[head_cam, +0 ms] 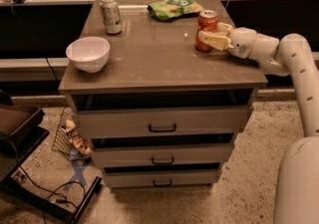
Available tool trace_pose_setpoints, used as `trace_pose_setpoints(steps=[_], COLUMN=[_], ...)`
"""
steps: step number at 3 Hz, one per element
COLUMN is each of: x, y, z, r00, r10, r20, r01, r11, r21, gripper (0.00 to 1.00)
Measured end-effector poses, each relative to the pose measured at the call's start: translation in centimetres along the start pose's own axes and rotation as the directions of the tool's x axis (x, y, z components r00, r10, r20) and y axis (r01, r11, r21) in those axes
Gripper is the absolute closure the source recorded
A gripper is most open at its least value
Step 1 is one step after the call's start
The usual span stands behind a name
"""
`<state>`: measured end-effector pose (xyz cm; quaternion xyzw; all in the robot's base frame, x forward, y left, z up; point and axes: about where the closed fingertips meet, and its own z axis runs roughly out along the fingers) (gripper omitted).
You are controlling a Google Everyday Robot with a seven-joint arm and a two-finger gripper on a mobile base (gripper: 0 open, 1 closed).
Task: Place coke can upright
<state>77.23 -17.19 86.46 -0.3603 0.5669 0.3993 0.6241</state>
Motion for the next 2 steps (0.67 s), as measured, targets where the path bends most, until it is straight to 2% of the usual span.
trace_pose_setpoints(steps=[1,2], x=[0.01,0.03], y=[0.11,0.23], z=[0.34,0.72], r00=[1.000,1.000], r10=[0.001,0.002], r20=[0.001,0.001], r01=[-0.001,-0.002], r11=[1.0000,0.9999], r21=[-0.005,-0.010], gripper=[0.15,0.00])
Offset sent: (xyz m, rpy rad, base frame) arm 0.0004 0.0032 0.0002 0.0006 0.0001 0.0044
